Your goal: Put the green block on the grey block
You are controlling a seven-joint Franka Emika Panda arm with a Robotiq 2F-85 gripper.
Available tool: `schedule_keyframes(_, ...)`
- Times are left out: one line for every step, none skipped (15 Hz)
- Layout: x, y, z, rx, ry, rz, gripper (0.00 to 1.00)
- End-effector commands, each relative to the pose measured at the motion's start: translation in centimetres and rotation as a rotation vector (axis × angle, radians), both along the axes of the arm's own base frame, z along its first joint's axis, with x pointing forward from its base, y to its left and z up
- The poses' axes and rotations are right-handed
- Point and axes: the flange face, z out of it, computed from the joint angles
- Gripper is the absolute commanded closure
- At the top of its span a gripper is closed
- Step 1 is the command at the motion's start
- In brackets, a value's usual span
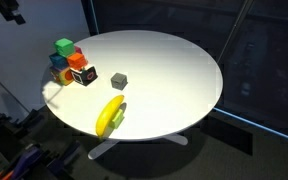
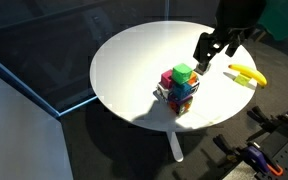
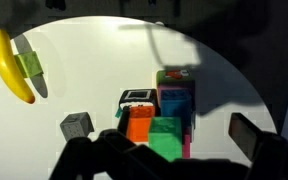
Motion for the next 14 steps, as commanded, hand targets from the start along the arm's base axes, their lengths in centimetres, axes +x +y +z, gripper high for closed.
schedule_keyframes(1.3, -1.0, -0.7, 0.076, -0.017, -0.028, 0.00)
schedule_keyframes(1.6, -1.2, -1.0, 0.093, -0.022, -0.039, 0.00)
schedule_keyframes(2.0, -1.3, -1.3, 0.106, -0.024, -0.048, 0.00)
schedule_keyframes(2.4, -1.6, -1.7, 0.118, -0.027, -0.060, 0.00)
schedule_keyframes(2.8, -1.7, -2.1, 0.130, -0.029, -0.066, 0.00)
schedule_keyframes(3.3, -1.9, -2.4, 0.138, -0.031, -0.071, 0.00)
schedule_keyframes(3.7, -2.0, -2.8, 0.142, -0.032, -0.071, 0.00)
schedule_keyframes(4.1, -2.2, -3.2, 0.144, -0.034, -0.056, 0.00)
schedule_keyframes(4.7, -2.3, -3.6, 0.145, -0.031, -0.036, 0.00)
schedule_keyframes(5.1, -2.4, -3.9, 0.144, -0.034, -0.024, 0.00)
schedule_keyframes(5.6, -2.5, -4.2, 0.142, -0.037, -0.006, 0.00)
schedule_keyframes(6.2, -2.6, -4.4, 0.143, -0.038, 0.006, 0.00)
schedule_keyframes(6.7, -2.7, -4.7, 0.144, -0.041, 0.021, 0.00)
schedule_keyframes(7.3, -2.8, -4.9, 0.147, -0.041, 0.035, 0.00)
